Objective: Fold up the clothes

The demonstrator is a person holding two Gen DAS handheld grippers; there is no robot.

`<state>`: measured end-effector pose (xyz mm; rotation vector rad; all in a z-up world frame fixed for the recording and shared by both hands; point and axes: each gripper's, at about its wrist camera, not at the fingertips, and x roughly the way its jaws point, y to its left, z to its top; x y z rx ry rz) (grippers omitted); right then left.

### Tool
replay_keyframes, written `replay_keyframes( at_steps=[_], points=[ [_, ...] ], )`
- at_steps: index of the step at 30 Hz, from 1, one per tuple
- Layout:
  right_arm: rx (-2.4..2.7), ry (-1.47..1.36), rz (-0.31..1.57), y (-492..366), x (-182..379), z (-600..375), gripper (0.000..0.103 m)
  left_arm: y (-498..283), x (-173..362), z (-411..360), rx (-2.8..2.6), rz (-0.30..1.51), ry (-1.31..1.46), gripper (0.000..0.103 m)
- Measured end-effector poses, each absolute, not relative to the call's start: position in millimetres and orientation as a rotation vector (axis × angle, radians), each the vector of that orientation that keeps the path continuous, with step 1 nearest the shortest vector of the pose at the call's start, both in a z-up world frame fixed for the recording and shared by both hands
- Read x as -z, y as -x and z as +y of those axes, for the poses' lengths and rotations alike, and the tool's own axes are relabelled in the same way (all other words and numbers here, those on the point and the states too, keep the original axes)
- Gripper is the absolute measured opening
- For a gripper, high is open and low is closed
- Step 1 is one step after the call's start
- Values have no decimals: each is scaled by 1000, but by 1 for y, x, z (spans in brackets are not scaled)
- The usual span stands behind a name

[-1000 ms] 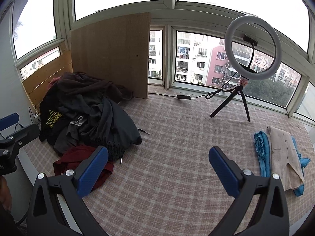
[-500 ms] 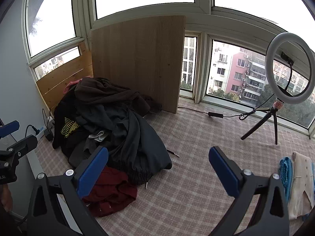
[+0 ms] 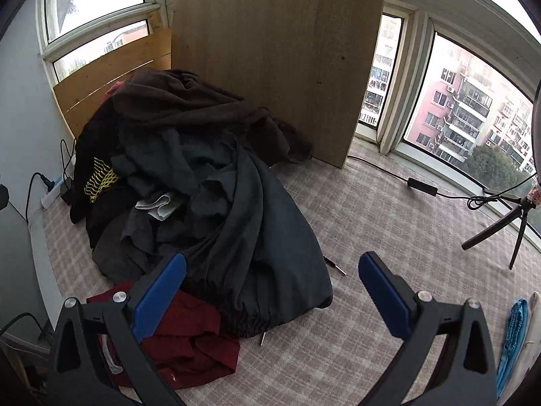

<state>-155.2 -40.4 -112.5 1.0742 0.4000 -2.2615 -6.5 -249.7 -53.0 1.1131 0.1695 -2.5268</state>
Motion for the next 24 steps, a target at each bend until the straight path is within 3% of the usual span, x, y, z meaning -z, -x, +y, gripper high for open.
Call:
replay_keyframes(
  at_steps=[8,14,16,18,21,24],
  points=[
    [2088,-1182,478,185,169,-99,103,18,97,-270,2493,247,-1265,102],
    [2023,-1235,645,209,218,-153,103,16,120,-283,2455,291,-1327,102],
    [1947,-1313,548,219,222,-154,90,13,127,-286,2445,320,-1344,102],
    [1881,-1387,444,229,219,-154,28,10,136,-287,2442,351,-1364,102],
    [1858,-1393,436,232,191,-159,15,8,152,-284,2465,384,-1395,101],
    [1872,-1317,341,229,140,-159,11,7,171,-267,2512,350,-1449,101]
  ],
)
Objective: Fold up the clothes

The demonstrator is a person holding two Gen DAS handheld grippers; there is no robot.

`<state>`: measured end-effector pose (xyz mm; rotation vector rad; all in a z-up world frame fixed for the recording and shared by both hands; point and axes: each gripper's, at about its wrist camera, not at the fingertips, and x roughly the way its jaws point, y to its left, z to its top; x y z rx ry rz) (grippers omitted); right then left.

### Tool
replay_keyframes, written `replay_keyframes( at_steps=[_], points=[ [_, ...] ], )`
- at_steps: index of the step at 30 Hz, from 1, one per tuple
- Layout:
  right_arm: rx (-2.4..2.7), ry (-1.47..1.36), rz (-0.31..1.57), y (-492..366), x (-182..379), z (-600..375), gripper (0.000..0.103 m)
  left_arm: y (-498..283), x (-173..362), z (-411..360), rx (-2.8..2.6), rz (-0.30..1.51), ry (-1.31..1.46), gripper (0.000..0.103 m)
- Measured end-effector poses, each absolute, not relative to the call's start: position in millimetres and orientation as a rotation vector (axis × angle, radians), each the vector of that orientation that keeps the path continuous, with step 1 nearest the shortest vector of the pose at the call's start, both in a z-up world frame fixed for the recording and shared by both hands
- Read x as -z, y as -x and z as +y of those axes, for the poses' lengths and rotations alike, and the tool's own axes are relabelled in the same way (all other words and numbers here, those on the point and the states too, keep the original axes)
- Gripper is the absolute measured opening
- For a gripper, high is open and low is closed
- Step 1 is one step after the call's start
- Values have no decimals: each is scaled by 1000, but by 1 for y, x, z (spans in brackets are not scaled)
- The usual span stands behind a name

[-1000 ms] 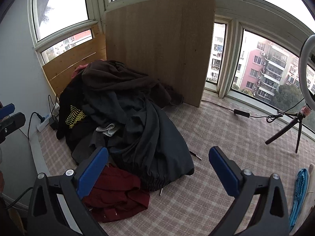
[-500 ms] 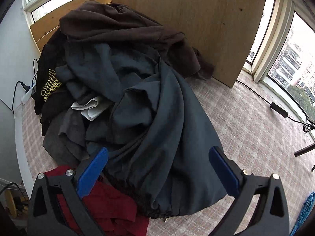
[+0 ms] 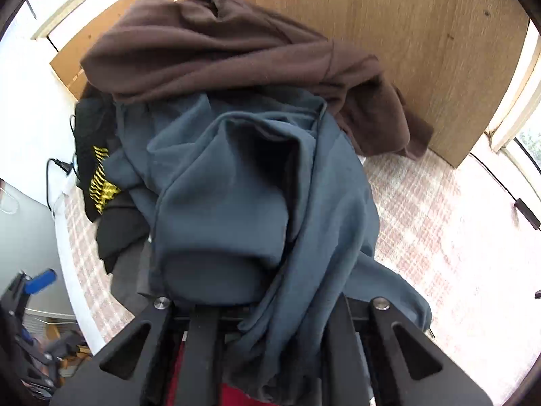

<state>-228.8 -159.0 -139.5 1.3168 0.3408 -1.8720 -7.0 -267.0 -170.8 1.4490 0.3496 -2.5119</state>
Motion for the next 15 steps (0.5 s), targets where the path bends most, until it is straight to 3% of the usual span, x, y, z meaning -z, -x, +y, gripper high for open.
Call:
replay_keyframes(
  at_steps=[8,10,12,13,14,15],
  points=[
    [1953,-1009,84,215,-11,-144,8,22,225,-195,2542,-89,-1648,102],
    [1976,-921,54,209,-46,-138,8,30,239,-192,2531,-78,-1697,98],
    [2014,-831,51,199,-76,-140,7,36,248,-195,2549,23,-1747,57],
    [2036,-795,45,196,-90,-135,7,37,246,-201,2580,138,-1767,43],
    [2056,-763,30,194,-105,-127,7,38,243,-206,2582,206,-1778,13],
    [2074,-731,14,193,-119,-120,7,38,239,-212,2566,208,-1759,6]
  ],
)
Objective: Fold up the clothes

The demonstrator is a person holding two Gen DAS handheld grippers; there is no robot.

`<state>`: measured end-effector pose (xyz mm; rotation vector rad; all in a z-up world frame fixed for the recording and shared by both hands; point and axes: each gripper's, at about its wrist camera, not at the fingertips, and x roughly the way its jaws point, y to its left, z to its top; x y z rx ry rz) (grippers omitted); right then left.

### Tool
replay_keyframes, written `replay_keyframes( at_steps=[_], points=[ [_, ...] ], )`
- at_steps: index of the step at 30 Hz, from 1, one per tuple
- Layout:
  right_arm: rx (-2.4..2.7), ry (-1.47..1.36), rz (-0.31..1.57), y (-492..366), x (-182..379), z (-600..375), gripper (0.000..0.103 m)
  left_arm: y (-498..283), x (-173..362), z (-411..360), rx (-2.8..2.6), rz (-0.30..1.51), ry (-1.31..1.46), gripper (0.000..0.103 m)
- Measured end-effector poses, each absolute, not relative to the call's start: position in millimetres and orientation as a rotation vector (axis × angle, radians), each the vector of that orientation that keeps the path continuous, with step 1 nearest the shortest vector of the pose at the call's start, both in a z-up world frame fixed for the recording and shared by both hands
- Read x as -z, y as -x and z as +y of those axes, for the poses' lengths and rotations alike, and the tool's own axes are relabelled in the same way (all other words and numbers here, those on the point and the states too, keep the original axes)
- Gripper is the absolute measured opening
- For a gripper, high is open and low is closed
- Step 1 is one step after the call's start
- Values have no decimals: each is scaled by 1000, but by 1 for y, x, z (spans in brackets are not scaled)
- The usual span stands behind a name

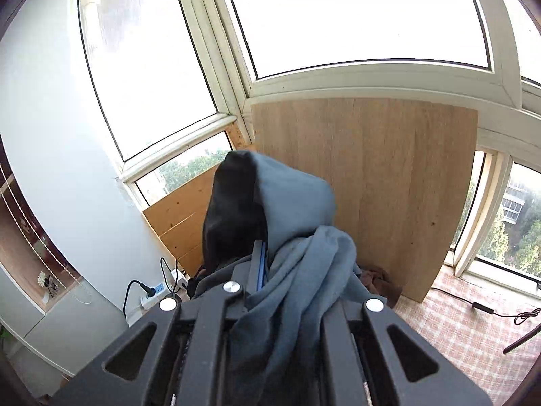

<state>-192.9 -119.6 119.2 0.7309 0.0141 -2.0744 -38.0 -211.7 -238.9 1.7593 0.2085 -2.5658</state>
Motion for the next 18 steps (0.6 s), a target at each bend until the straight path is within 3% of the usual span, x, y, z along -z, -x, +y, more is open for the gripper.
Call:
replay_keyframes(
  at_steps=[7,10,11,12,18],
  points=[
    [2240,-571,-4,174,-191,-58,7,25,165,-300,2488,125,-1444,7],
    [2328,-531,-12,160,-209,-20,7,22,139,-351,2401,75,-1323,30],
    [2352,-532,-22,160,-218,-2,7,23,134,-366,2365,52,-1300,46],
    [2385,-520,-36,159,-224,14,7,23,132,-381,2335,17,-1273,52],
    [2558,-652,42,137,-201,92,7,31,114,-403,2354,-49,-1285,56]
  ],
)
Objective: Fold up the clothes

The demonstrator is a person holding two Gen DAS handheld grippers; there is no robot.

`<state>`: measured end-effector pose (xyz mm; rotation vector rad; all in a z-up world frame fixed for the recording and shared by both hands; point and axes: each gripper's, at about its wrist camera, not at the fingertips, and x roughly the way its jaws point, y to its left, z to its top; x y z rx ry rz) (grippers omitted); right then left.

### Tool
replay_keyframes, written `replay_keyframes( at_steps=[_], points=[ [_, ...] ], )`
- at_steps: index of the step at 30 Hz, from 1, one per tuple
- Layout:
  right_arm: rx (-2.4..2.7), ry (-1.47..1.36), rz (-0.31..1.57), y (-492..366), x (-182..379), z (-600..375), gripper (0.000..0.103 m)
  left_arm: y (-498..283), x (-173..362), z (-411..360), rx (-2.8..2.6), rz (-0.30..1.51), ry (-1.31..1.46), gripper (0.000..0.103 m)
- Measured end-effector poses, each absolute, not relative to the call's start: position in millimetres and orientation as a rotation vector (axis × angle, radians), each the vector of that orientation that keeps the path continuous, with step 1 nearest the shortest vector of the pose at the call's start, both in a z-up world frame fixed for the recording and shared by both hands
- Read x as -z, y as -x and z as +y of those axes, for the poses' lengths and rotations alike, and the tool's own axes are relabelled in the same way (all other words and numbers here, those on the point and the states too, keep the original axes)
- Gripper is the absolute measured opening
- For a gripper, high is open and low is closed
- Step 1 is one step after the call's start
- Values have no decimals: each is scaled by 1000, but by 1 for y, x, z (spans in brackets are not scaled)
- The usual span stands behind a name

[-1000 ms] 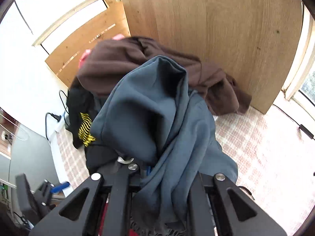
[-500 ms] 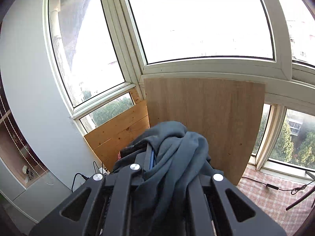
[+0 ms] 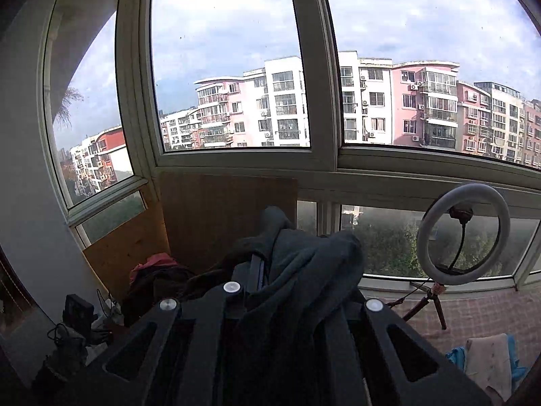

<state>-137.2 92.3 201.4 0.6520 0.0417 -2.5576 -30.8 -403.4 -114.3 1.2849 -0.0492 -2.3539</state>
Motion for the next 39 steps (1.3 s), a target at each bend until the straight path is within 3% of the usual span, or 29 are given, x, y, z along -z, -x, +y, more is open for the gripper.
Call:
replay_keyframes(
  at_steps=[5,9,13,16,19,20,22,25,27,35,39],
  points=[
    [2625,-1119,65,124,-86,149,7,48,116,-345,2514,-241,-1346,68],
    [2547,-1761,55,132,46,220,9,65,129,-326,2516,-371,-1447,68],
    [2441,-2080,-72,103,112,267,15,61,121,-347,2451,-369,-1447,68],
    [2468,-2001,21,78,99,262,17,44,109,-373,2403,-331,-1445,68],
    [2448,-1868,-64,69,75,257,18,25,107,-376,2386,-390,-1451,69],
    [2455,-1825,-78,66,69,255,21,20,108,-376,2382,-429,-1457,75],
    [2494,-1802,27,63,65,249,32,19,125,-372,2359,-525,-1545,76],
    [2503,-1828,71,64,74,248,33,3,142,-363,2418,-387,-1692,75],
    [2517,-1802,-12,60,73,254,33,-18,146,-341,2519,-262,-1796,74],
    [2585,-1732,-233,36,62,289,33,-20,124,-201,2885,-492,-1830,75],
    [2624,-1711,-187,62,66,311,33,7,127,-123,3016,-678,-1762,75]
  ],
)
